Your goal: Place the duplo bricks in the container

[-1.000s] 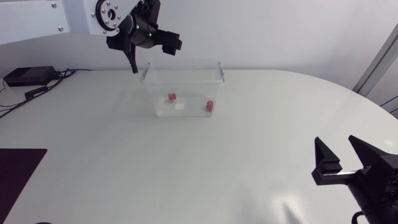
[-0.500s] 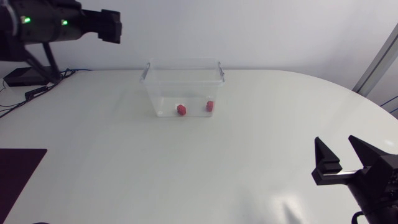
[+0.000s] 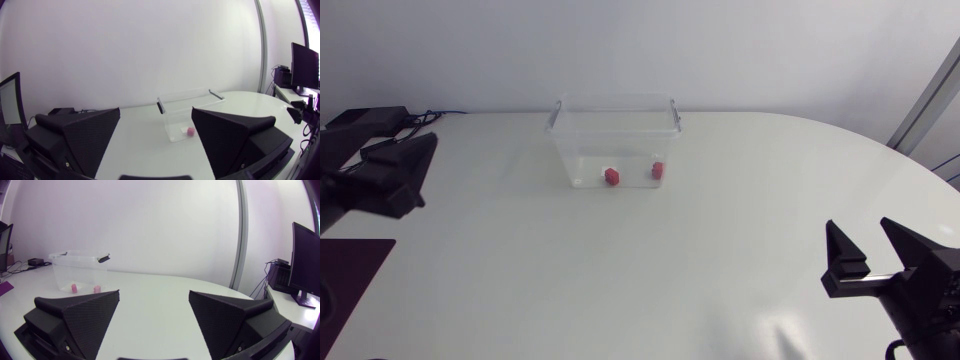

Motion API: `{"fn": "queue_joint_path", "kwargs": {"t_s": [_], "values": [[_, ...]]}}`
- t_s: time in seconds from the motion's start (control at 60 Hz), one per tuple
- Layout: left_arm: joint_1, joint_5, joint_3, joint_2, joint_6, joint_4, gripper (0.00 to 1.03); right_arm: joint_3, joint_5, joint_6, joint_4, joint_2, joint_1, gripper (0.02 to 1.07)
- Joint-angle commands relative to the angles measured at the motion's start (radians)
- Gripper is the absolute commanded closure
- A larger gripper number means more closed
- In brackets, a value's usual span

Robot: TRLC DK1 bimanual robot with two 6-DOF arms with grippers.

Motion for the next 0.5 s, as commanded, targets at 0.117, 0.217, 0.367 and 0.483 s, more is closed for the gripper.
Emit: {"fn": "queue_joint_path", "kwargs": {"t_s": [0.117,0.217,0.367,0.483], "values": [[0.039,0.023,-0.14,-0.149,0.008,0.035,0.04,-0.02,-0.001,0.002,0.012,-0.006,-0.005,0.07],[0.06,0.03,-0.194,-0.186,-0.005,0.05,0.04,-0.02,0.001,0.009,0.012,-0.005,-0.002,0.07],[0.089,0.039,-0.27,-0.239,-0.022,0.072,0.04,-0.02,0.004,0.018,0.014,-0.004,0.002,0.07],[0.115,0.048,-0.337,-0.286,-0.038,0.091,0.04,-0.02,0.007,0.026,0.015,-0.004,0.005,0.07]]}}
